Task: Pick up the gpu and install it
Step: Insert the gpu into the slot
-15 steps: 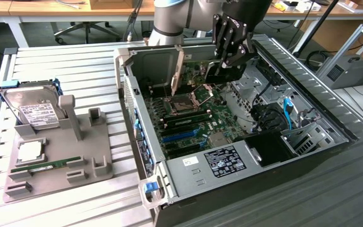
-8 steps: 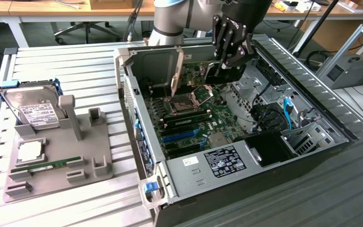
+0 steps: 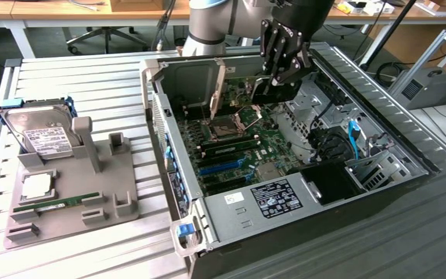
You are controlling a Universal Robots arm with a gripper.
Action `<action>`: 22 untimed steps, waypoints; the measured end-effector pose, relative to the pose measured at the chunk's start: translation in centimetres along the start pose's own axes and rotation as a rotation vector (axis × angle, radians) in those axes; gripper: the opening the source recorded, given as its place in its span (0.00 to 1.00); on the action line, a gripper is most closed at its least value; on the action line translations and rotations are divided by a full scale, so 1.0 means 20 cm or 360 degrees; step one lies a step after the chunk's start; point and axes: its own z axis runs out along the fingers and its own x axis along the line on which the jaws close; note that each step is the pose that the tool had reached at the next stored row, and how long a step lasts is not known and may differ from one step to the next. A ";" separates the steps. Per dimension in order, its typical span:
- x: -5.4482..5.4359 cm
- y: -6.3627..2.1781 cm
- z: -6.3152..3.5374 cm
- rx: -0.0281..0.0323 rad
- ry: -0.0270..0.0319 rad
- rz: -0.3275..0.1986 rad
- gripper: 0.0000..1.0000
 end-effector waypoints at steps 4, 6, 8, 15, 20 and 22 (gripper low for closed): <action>0.00 0.000 0.008 0.00000 -0.00001 0.0000 0.27; 0.00 0.000 0.014 0.00001 -0.00001 0.0000 0.27; 0.00 0.000 0.021 0.00001 -0.00001 0.0000 0.27; 0.00 -0.001 0.032 0.00000 -0.00001 0.0000 0.27; 0.00 -0.001 0.041 0.00000 -0.00001 0.0000 0.27; 0.00 -0.001 0.045 0.00000 0.00000 0.0000 0.27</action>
